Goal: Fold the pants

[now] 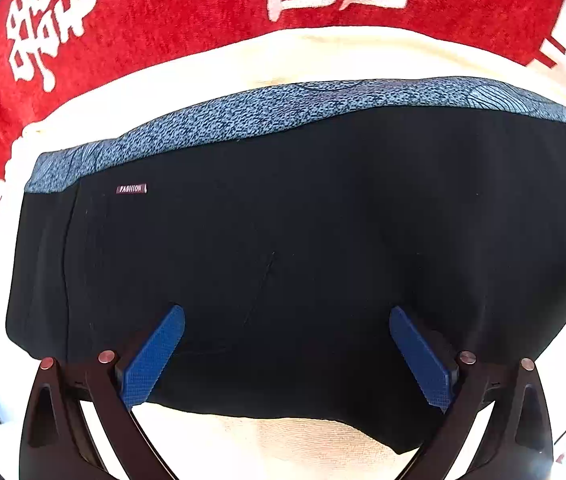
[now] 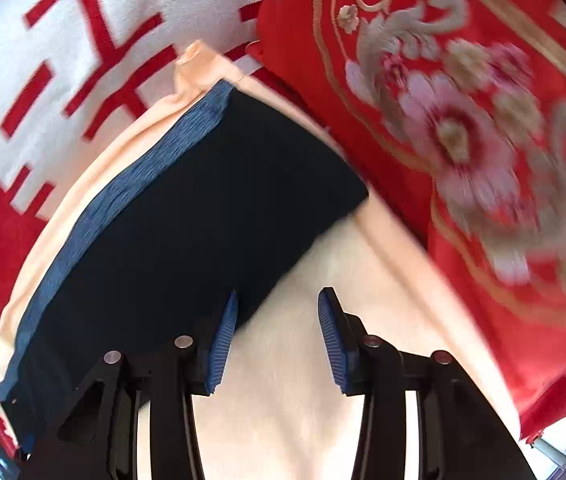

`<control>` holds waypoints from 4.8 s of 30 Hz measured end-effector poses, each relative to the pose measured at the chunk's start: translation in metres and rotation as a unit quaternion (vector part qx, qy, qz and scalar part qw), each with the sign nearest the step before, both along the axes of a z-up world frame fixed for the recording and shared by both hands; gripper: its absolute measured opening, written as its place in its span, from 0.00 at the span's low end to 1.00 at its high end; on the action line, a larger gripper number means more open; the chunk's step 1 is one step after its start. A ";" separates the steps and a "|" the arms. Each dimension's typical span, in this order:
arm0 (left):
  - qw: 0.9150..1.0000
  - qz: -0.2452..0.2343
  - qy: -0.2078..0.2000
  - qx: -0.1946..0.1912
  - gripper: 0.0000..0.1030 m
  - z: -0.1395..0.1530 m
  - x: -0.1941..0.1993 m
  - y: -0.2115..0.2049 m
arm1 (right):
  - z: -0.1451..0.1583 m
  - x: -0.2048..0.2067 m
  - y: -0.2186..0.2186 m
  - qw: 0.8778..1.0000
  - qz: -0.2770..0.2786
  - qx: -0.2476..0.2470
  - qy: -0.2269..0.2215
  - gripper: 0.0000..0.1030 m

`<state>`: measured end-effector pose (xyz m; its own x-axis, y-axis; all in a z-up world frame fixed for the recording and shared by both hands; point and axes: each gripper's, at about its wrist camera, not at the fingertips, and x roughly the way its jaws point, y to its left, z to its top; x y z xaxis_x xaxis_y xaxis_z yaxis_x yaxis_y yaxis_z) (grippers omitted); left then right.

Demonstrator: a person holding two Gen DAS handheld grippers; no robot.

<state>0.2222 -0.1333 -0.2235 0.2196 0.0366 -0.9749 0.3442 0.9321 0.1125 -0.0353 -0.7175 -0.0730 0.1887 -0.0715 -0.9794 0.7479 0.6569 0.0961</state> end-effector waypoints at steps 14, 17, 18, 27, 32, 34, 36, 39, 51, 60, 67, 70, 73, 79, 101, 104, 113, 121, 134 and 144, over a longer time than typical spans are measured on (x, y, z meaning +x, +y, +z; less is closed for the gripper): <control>0.999 0.032 0.009 -0.010 1.00 0.005 -0.017 0.001 | -0.020 0.006 0.278 0.934 0.249 0.242 -0.081 0.49; 0.999 0.038 0.015 -0.020 1.00 0.007 -0.021 0.005 | -0.042 0.012 0.305 0.925 0.227 0.289 -0.095 0.49; 0.999 0.037 0.015 -0.023 1.00 0.007 -0.022 0.005 | -0.051 0.013 0.307 0.924 0.204 0.308 -0.100 0.49; 1.000 -0.006 -0.007 -0.013 1.00 0.005 -0.033 0.016 | -0.093 0.043 0.308 0.936 0.148 0.312 -0.068 0.09; 0.998 -0.048 -0.038 0.011 1.00 0.008 -0.050 0.007 | -0.094 0.061 0.312 0.935 0.136 0.321 -0.070 0.12; 0.999 -0.034 -0.019 0.003 1.00 0.010 -0.045 0.012 | -0.087 0.067 0.313 0.937 0.160 0.305 -0.052 0.16; 1.000 -0.017 -0.007 -0.006 1.00 0.018 -0.043 0.012 | -0.069 0.065 0.308 0.946 0.203 0.251 -0.039 0.20; 0.999 -0.007 -0.013 -0.030 1.00 0.035 -0.044 0.009 | -0.037 0.071 0.301 0.953 0.252 0.162 -0.051 0.34; 0.998 -0.013 0.024 -0.053 1.00 0.013 -0.046 -0.022 | -0.051 0.083 0.289 0.951 0.303 0.054 -0.007 0.61; 0.998 -0.033 -0.033 -0.043 1.00 0.047 0.019 -0.030 | -0.054 0.085 0.286 0.961 0.269 0.063 -0.015 0.74; 0.997 0.045 -0.044 0.034 1.00 -0.003 0.103 -0.006 | -0.054 0.085 0.291 0.964 0.259 0.057 -0.014 0.75; 0.996 0.055 -0.050 0.039 1.00 -0.001 0.112 0.005 | -0.054 0.084 0.289 0.967 0.246 0.065 -0.021 0.77; 0.997 0.042 -0.048 0.045 1.00 0.012 0.111 0.010 | -0.056 0.086 0.289 0.968 0.239 0.069 -0.024 0.79; 1.000 0.012 -0.018 0.015 1.00 0.043 0.059 -0.005 | -0.052 0.085 0.286 0.974 0.211 0.085 -0.020 0.79; 0.994 -0.103 0.028 -0.035 1.00 0.065 -0.093 -0.240 | -0.014 -0.036 0.086 0.982 -0.012 0.144 -0.124 0.79; 0.994 -0.094 0.030 -0.037 1.00 0.060 -0.089 -0.268 | -0.012 -0.038 0.053 0.981 -0.036 0.129 -0.140 0.67; 0.996 -0.061 0.014 -0.062 1.00 0.047 -0.061 -0.343 | -0.036 -0.021 -0.017 0.972 -0.062 0.140 -0.179 0.53; 0.998 -0.037 -0.003 -0.046 1.00 0.017 -0.039 -0.377 | -0.036 -0.013 -0.027 0.973 -0.039 0.109 -0.199 0.53; 0.999 -0.049 0.001 -0.021 1.00 0.017 -0.039 -0.421 | -0.050 -0.022 -0.030 0.972 -0.035 0.138 -0.188 0.54; 0.998 -0.042 -0.008 -0.049 1.00 0.014 -0.044 -0.428 | -0.071 0.007 -0.039 0.942 -0.080 0.147 -0.291 0.69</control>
<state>0.1779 -0.5608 -0.2093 0.2343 -0.0778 -0.9690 0.4197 0.9072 0.0286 -0.0286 -0.7561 -0.1436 0.7096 0.1138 -0.6954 0.5996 0.4208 0.6807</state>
